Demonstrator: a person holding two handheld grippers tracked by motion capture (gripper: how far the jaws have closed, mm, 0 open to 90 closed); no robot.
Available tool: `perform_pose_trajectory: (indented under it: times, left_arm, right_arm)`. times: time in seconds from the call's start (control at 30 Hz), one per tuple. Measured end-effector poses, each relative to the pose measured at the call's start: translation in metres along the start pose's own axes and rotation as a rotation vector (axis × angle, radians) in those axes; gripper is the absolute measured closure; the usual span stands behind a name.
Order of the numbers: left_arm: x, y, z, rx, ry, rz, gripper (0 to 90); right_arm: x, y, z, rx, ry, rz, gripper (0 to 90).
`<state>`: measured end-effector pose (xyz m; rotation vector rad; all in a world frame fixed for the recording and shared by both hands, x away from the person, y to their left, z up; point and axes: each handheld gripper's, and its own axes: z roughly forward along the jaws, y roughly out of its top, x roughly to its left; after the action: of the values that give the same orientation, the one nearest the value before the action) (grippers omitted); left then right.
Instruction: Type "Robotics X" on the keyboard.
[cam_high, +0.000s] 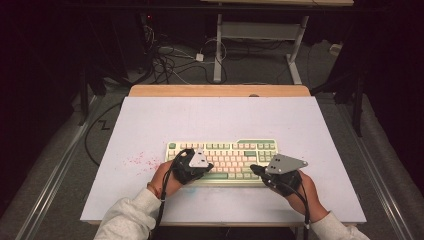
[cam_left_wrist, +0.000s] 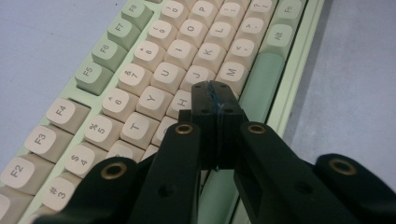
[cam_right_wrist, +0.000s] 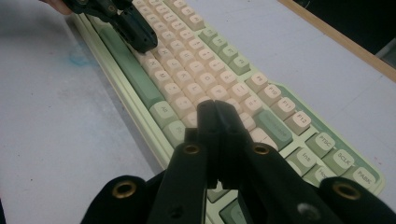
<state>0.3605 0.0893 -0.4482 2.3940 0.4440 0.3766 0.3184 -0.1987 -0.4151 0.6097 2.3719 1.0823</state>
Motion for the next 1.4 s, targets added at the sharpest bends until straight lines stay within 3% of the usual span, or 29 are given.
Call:
perform_pose_trajectory:
  times: [0.63, 0.73, 1.4]
  left_arm:
    - [0.001, 0.0, 0.002, 0.009, 0.002, 0.0, 87.5]
    - [0.0, 0.001, 0.004, 0.036, 0.003, -0.006, 87.8]
    - [0.001, -0.004, -0.023, -0.072, 0.078, -0.004, 87.5]
  right_arm:
    - [0.003, 0.002, -0.002, -0.005, 0.004, -0.011, 90.0]
    - [0.003, 0.002, -0.001, -0.004, 0.005, -0.014, 90.0]
    - [-0.002, 0.002, -0.001, -0.003, -0.012, -0.006, 90.0]
